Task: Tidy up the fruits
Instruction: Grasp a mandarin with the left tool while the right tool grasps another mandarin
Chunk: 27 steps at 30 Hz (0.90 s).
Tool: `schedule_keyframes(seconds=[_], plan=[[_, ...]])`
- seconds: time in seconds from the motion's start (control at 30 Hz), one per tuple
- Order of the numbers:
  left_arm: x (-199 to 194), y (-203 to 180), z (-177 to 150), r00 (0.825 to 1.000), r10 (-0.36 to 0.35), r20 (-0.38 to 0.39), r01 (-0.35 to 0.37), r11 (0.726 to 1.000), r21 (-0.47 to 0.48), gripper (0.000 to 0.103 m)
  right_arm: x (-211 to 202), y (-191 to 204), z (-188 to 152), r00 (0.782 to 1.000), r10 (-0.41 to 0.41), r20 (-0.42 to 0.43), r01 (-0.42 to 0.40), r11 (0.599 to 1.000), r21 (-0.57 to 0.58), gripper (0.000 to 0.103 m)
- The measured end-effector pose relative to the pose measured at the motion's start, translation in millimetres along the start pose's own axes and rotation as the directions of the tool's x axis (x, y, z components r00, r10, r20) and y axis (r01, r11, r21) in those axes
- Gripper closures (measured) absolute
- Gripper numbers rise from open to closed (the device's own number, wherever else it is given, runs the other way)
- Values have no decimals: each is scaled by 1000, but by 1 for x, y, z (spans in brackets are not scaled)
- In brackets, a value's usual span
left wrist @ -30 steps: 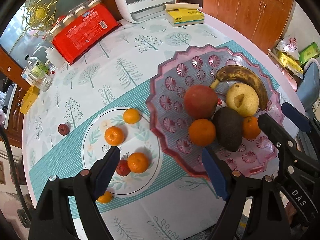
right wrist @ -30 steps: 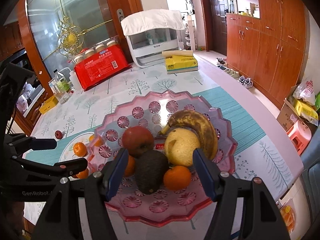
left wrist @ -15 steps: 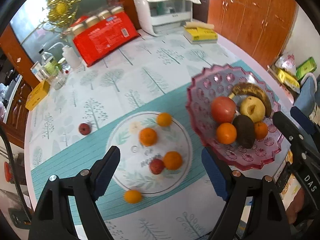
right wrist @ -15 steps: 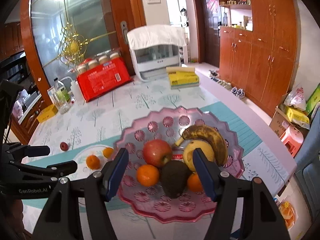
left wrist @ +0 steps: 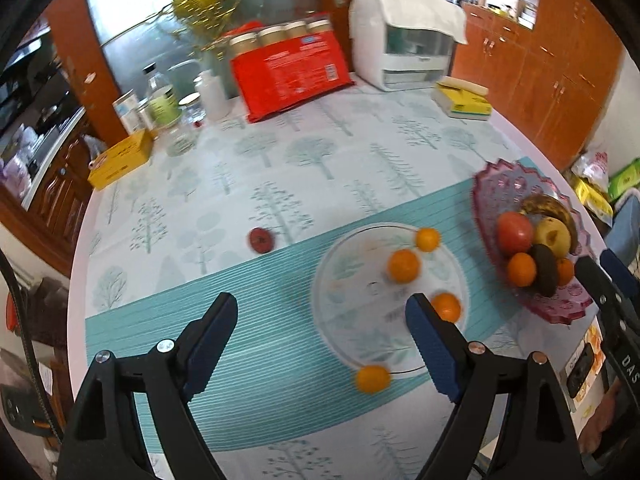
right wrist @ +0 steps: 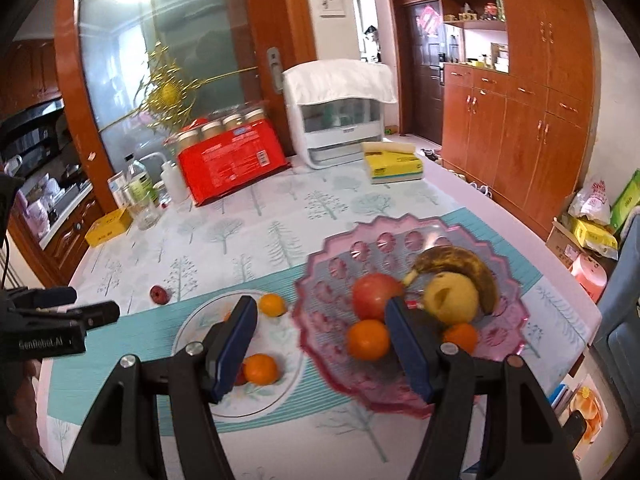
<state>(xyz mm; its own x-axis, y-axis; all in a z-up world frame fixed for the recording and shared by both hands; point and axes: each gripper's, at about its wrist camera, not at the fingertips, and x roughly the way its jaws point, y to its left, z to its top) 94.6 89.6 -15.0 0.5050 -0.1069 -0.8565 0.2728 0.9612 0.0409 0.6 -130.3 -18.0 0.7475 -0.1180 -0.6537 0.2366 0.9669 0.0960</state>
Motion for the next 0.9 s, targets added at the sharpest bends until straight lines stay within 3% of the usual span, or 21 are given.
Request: schedule_keyframes(seconds=[0.2, 0.4, 0.63, 0.77, 0.9], plan=[[15, 42, -3, 1000, 25, -14, -25, 999, -34, 18, 7, 31, -11, 1000, -3, -14, 3, 1000, -29, 36], [42, 52, 0, 999, 0, -48, -2, 999, -35, 18, 24, 44, -28, 998, 8, -56, -8, 1000, -16, 36], [87, 11, 9, 995, -64, -83, 69, 995, 69, 18, 53, 41, -55, 993, 15, -113, -7, 997, 74, 36], [112, -19, 14, 991, -89, -101, 102, 985, 137, 18, 74, 34, -73, 985, 30, -168, -4, 988, 153, 46], [135, -42, 17, 981, -131, -144, 153, 976, 156, 18, 89, 27, -81, 981, 54, -186, -9, 972, 235, 46]])
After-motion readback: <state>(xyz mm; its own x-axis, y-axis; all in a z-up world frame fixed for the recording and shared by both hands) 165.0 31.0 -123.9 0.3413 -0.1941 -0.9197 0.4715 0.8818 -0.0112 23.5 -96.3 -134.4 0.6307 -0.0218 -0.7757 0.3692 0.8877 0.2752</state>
